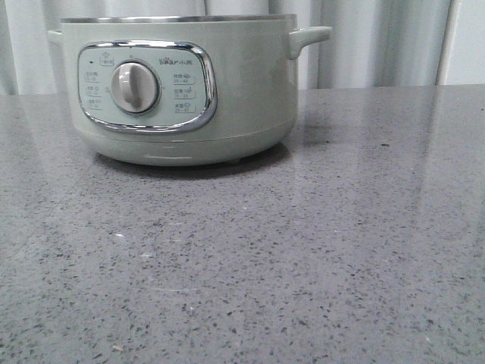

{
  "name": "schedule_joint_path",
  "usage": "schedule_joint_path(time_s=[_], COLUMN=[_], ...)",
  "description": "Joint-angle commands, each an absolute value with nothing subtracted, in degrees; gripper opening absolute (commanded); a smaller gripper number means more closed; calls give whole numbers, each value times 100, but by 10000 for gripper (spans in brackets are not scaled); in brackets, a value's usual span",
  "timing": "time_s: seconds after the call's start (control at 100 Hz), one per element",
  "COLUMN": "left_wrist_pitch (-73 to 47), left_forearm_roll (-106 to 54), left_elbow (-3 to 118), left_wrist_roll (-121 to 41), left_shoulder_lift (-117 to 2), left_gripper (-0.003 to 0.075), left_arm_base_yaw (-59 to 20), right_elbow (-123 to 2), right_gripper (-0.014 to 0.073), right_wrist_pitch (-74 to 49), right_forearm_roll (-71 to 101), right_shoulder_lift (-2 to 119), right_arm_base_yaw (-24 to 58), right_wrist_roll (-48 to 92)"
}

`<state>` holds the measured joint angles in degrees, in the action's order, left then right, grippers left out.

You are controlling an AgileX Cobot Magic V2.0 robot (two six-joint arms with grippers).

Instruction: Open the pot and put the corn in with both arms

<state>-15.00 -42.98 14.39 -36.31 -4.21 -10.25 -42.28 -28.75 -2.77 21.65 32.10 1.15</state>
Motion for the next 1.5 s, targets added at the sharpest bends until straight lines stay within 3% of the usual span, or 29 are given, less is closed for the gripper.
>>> schedule_joint_path(time_s=[0.0,0.08,0.2,0.42,0.6,0.74,1.49], left_wrist_pitch=[-1168,-1110,-1024,-635,-720,-1685,-1641], left_forearm_roll=[-4354,-4071,-2274,-45,-100,-114,-90], left_elbow=[1526,1449,1177,358,-52,-44,-44], left_wrist_roll=[-3639,-3639,-3395,-860,-716,-716,-716], left_shoulder_lift=[-496,-496,-450,-107,228,216,216], left_gripper=[-20,-20,-20,-20,-20,-20,-20], left_arm_base_yaw=[-1059,-997,-846,-579,-566,-566,-566], right_elbow=[-4359,-4359,-4359,-4359,-4359,-4359,-4349], right_gripper=[-67,-67,-67,-67,-67,-67,-67], right_wrist_pitch=[-2400,-2400,-2400,-2400,-2400,-2411,-2399], right_forearm_roll=[-353,-353,-353,-353,-353,-353,-353], right_shoulder_lift=[2213,2213,2213,2213,2213,2213,2204], right_arm_base_yaw=[3227,3227,3227,3227,3227,3227,3227], right_wrist_roll=[168,168,168,168,168,168,168])
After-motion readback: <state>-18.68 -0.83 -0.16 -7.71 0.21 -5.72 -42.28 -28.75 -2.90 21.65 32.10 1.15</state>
